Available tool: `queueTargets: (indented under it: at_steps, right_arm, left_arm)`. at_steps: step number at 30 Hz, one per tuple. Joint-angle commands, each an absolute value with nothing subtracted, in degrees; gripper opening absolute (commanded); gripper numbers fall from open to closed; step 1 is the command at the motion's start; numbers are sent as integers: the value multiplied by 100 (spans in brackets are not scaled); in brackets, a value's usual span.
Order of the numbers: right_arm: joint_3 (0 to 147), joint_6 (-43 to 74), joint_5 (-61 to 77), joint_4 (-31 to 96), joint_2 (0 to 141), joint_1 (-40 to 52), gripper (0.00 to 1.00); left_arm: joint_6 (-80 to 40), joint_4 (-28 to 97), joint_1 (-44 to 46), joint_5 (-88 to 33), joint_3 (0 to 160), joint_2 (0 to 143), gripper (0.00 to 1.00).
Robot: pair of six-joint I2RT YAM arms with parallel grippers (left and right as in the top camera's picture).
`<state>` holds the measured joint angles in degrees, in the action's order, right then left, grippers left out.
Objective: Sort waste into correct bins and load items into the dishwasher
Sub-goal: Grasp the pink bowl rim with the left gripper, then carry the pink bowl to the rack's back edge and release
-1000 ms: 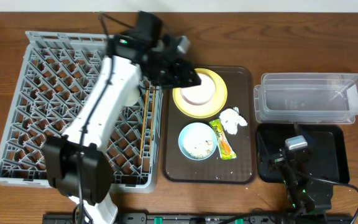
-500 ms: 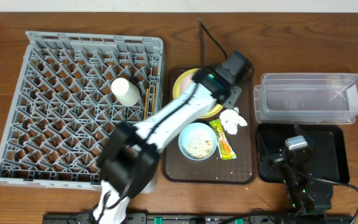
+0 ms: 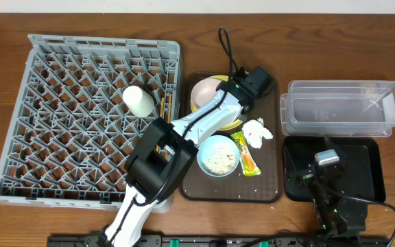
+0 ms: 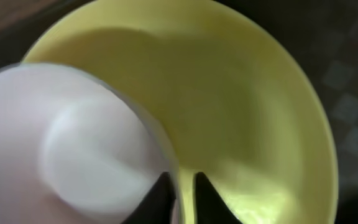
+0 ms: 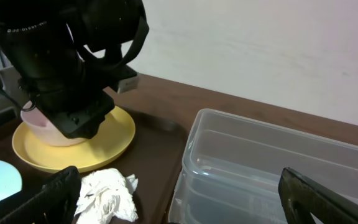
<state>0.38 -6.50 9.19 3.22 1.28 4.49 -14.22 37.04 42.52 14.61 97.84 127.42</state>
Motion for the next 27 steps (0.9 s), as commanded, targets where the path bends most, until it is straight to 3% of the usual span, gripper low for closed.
queueTargets:
  at_steps: [1, 7, 13, 21, 27]
  right_arm:
    - [32, -674, 928, 346, 117, 454, 99]
    - [32, -674, 928, 346, 117, 454, 99]
    - [32, -672, 928, 346, 117, 454, 99]
    - [32, -672, 928, 346, 117, 454, 99]
    - [32, -674, 928, 346, 117, 456, 99]
  left_arm:
    - [-1612, 3747, 4257, 1197, 9771, 12763, 8]
    - [-1706, 3970, 4106, 580, 9889, 12464, 7]
    - [-1900, 3966, 3350, -2112, 9994, 11539, 7]
    - [-1940, 3999, 1649, -6294, 9994, 10868, 7]
    - [-1942, 4001, 506, -7413, 9926, 10871, 7]
